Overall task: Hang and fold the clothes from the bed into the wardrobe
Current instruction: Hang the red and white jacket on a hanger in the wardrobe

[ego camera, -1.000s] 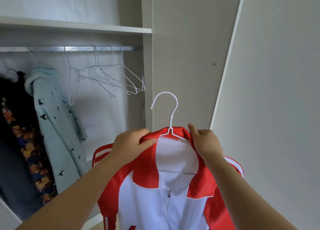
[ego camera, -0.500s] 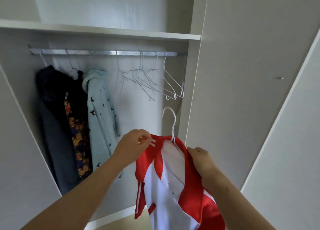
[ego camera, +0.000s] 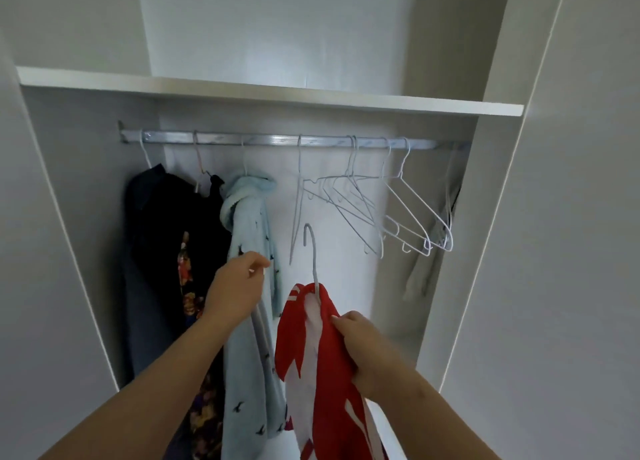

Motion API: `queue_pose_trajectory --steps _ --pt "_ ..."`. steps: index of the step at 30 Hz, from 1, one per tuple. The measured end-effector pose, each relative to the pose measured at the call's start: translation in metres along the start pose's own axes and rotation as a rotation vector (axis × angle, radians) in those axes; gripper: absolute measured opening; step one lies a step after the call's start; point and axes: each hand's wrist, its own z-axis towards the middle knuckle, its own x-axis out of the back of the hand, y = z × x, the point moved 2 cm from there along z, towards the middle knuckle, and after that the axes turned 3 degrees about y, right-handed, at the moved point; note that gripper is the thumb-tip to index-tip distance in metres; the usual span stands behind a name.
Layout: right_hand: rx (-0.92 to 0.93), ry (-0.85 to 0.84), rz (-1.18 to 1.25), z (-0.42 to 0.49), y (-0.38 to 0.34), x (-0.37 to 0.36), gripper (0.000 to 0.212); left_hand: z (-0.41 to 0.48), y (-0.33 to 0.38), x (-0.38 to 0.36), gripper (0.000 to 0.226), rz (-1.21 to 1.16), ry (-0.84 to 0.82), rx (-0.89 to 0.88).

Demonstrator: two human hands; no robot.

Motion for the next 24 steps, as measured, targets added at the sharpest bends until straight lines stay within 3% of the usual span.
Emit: queue_pose_trajectory --steps 5,13,18,24 --pt "0.001 -0.069 -0.013 0.056 -0.031 -0.063 0.018 0.082 -0.032 0.010 0.022 0.139 0.042 -0.037" --pt "0.014 0.001 0.150 0.128 -0.082 -0.107 0.015 0.158 -0.056 -0.002 0.044 0.256 -0.132 -0.030" --pt "0.098 0.106 0.188 0.168 -0.122 -0.112 0.018 0.199 -0.075 0.002 0.025 0.199 -0.190 -0.053" --pt "0.244 0.149 0.185 0.188 -0.182 -0.110 0.019 0.223 -0.073 0.004 0.031 0.207 -0.218 -0.050"
